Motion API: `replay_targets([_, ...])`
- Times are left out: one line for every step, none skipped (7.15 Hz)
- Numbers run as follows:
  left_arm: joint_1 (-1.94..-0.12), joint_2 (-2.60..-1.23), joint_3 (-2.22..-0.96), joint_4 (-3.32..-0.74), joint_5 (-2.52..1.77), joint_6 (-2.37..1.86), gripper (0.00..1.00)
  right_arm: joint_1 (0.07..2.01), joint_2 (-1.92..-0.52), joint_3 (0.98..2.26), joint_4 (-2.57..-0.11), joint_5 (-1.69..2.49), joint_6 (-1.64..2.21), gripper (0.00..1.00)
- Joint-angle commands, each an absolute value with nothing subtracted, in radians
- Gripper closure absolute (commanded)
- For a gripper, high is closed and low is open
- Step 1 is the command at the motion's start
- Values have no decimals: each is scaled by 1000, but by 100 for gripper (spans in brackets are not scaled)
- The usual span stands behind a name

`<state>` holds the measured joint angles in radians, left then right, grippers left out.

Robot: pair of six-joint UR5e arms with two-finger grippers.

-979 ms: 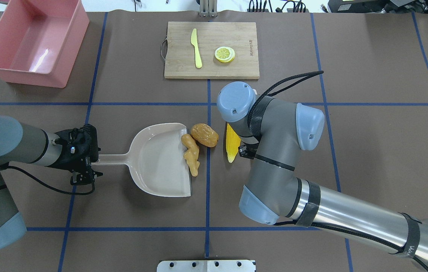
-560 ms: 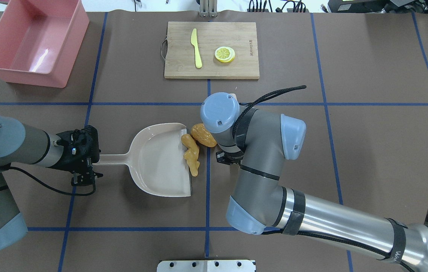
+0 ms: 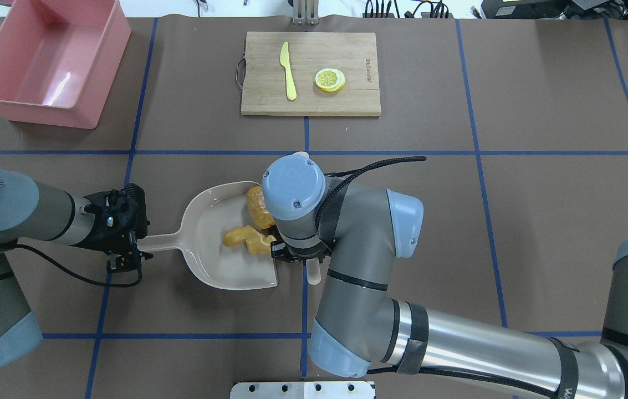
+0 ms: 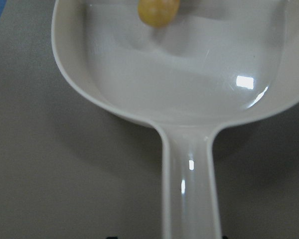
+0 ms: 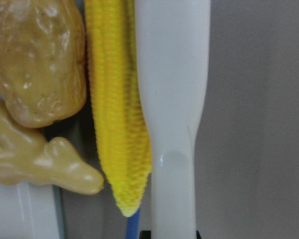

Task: Sweep and dump trash into bin
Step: 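Sweep the potato and ginger into the dustpan with the right gripper's brush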

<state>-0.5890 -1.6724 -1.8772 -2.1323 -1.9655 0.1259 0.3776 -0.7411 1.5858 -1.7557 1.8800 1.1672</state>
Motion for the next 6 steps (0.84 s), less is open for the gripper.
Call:
replay_targets([-589,-1674,-1870,-2140,-1967,126,49,364,-739,1591,-1659,1885,1251,100])
replay_targets([-589,-1674,-1870,-2132,-1968,123,70,364,-739,1592,-1582,1890,1303,100])
replay_targets([-588,-1678,-1870,-2129,-1970,124,89,364,-739,1592,-1525,1891,1348,100])
replay_targets([-588,-1678,-1871,-2128,-1971,124,100,362,-742,1588,-1502,1891,1350,100])
replay_targets([-588,-1680,-1871,-2128,-1971,124,100,359,-744,1585,-1491,1899,1359,100])
replay_targets([-588,-1683,-1871,-2128,-1971,123,100,360,-749,1580,-1389,1917,1443,100])
